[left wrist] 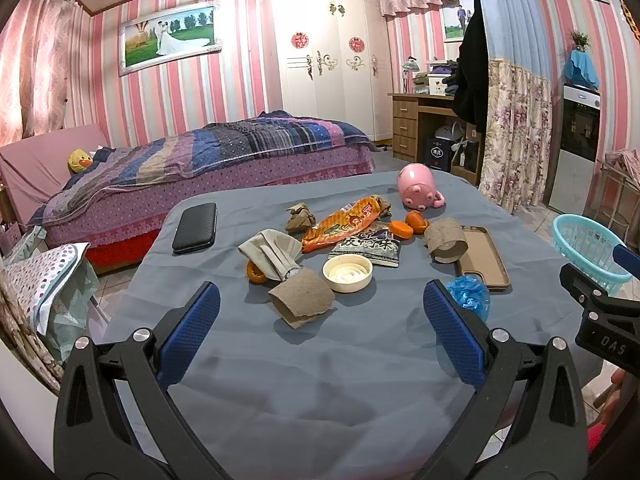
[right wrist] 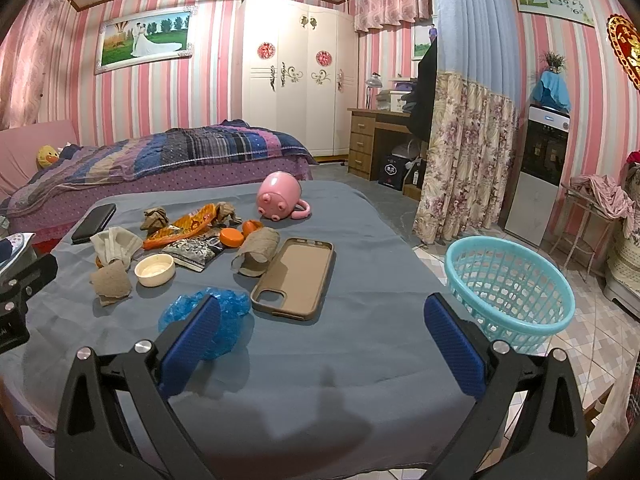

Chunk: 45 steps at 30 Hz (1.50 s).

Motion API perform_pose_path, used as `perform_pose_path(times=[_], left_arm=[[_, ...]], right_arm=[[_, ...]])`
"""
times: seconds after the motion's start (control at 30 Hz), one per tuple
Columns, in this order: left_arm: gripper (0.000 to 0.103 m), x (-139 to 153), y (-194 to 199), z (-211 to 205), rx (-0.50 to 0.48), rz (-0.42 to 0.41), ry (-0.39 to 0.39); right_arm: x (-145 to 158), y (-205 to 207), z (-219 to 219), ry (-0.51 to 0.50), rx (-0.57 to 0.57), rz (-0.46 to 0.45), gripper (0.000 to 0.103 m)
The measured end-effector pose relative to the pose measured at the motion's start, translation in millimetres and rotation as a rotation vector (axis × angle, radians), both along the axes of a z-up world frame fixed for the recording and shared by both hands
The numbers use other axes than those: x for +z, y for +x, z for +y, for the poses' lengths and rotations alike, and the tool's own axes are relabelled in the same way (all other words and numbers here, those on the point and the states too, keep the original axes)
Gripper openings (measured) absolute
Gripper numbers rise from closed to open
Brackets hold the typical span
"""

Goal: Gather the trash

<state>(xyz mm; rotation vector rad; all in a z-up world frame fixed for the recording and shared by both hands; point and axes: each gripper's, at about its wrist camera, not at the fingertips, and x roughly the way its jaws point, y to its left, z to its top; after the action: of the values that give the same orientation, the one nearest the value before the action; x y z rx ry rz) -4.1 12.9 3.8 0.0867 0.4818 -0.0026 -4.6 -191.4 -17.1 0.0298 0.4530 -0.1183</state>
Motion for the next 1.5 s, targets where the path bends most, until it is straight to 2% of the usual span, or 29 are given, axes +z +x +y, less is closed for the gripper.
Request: perform_pose_path(times=[0.27,0.43,0.57,0.7,0.83,1.13,1.17,1.3,1.4,1.5], left_arm=[[0.098,-2.7,5.0,18.4,0.017,0.005,-0.002],[0.098,-6.9,11.2,34.4,0.049,0.012,0.01],[0.098,-13.2,19.4,52.7,0.072,0.032,0.001],[0.098,-23.2,29.8,70.9,0.097,0.056,-0.008],[0.098,-36.5,41.7,84.2,0.138,0.092,0.005],[0.098,-48.5,54.0,90.1,0.152,0.116,-0.01],[0.098,-49.8,56.2,88.9,0.146,0.119,-0.013],[0.098,-55.5,65.7,81.3,0.129,0.134,-0.012],[0.098,-61.6,76.4,72.3,0.114,0.15,-0.012],[0.098,-69.2,91.2,64.4,0.097,0.181,-0.029]], right_arm=[[0.0,0.4,-0.7,-0.001,-0.004,0.0,0.099],[-5.3,-3.4,-17.3,0.033,-0.013,0.002,0.099],[-9.4,5.6,-16.3,0.073,0.045,0.03,0.099],[-13.0,19.5,6.2,0.01,0.092,0.099,0.099],[-14.4,28.2,19.4,0.026,0.167,0.08,0.099],[-42.5,68.6,46.6,0.045,0.238,0.233,0.098],[-44.3,69.2,48.7,0.042,0.251,0.246,0.093],[-52.3,73.6,55.2,0.038,0.305,0.293,0.05],[-54.5,74.8,56.1,0.068,0.35,0.304,0.037],[-46.2,71.4,53.6,0.048,0.357,0.275,0.034]])
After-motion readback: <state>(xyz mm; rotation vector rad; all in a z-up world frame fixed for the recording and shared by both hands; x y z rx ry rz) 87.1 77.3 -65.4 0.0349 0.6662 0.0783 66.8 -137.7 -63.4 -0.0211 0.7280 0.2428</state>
